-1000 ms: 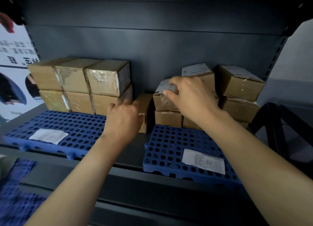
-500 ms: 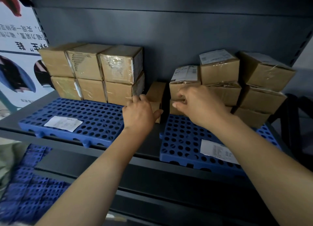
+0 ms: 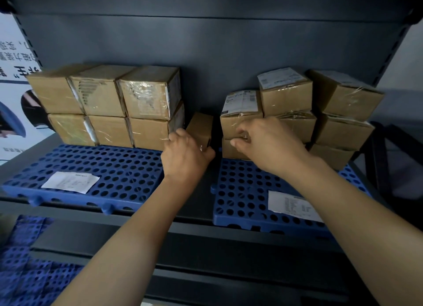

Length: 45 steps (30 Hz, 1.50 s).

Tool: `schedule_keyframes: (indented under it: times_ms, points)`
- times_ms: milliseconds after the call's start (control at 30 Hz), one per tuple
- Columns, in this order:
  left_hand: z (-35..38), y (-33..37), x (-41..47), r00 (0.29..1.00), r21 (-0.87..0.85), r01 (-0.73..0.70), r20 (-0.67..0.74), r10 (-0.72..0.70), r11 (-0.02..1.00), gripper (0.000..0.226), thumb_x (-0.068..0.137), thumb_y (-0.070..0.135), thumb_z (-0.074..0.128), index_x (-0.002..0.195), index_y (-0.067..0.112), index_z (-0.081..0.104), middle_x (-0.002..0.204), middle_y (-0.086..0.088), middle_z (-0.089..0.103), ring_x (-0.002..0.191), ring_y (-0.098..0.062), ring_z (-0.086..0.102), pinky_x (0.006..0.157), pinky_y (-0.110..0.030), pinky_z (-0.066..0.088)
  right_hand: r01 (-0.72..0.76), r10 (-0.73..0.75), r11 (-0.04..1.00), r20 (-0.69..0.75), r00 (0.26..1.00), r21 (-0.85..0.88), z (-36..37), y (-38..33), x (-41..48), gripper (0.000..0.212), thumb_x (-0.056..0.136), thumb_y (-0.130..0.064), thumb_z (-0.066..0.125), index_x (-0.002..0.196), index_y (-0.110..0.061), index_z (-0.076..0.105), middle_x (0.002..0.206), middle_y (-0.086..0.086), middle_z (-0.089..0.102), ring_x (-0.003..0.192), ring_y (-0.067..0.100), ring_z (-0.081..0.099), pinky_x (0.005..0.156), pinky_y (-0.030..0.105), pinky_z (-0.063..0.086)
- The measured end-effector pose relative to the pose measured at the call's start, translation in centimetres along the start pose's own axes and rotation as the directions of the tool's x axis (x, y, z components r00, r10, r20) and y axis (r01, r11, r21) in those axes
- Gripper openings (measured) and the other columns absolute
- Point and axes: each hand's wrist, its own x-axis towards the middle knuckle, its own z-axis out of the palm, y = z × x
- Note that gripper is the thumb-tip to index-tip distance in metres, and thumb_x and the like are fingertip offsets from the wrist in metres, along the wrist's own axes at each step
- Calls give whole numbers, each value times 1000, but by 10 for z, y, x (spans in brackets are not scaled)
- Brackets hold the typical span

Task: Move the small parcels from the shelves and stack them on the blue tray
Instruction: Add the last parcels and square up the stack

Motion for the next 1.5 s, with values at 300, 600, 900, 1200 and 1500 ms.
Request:
schedule_keyframes:
  times_ms: [300, 600, 900, 1200, 1500]
  points:
    - [-44, 12, -20, 953, 119, -106, -272, 135, 987, 58, 76, 45, 64, 106, -3, 48, 103, -18, 54, 94, -33, 55, 62, -32, 41, 31, -29, 999, -156, 987, 12, -13, -11, 5, 30, 95, -34, 51, 107, -11, 66, 95, 9, 67, 85, 24, 62, 69, 35, 52]
    - [-54, 44, 0, 831, 384, -218, -410, 377, 897, 53, 52, 26, 82, 96, 4, 61, 88, -12, 60, 78, -31, 57, 59, -35, 46, -59, 63, 998, -382, 922, 24, -42, 19, 2, 33, 95, -39, 50, 103, -12, 67, 91, 8, 70, 83, 24, 64, 67, 29, 50]
    - [-43, 74, 10, 883, 226, -308, -292, 366, 924, 68, 67, 14, 76, 128, 11, 46, 124, -21, 45, 112, -55, 40, 91, -64, 40, -377, 273, 920, -518, 811, -105, -77, 81, 7, 46, 94, -43, 48, 122, -9, 60, 120, 23, 55, 118, 38, 41, 94, 45, 34]
    - [-32, 84, 10, 889, -54, -421, -223, 400, 905, 68, 80, 10, 67, 137, 22, 32, 137, -20, 23, 113, -40, 39, 77, -43, 50, -610, 633, 774, -180, 753, 170, -76, 133, 14, 78, 90, -66, 32, 150, -19, 18, 150, 19, 18, 130, 43, 32, 105, 49, 32]
    - [-29, 83, 19, 928, -390, -373, -151, 341, 842, 88, 79, 5, 66, 146, 13, 10, 144, -14, 17, 82, -21, 52, 65, -19, 40, -555, 577, 816, -177, 797, 160, -63, 140, 26, 70, 92, -57, 42, 139, -5, 38, 139, 19, 43, 124, 35, 43, 94, 35, 40]
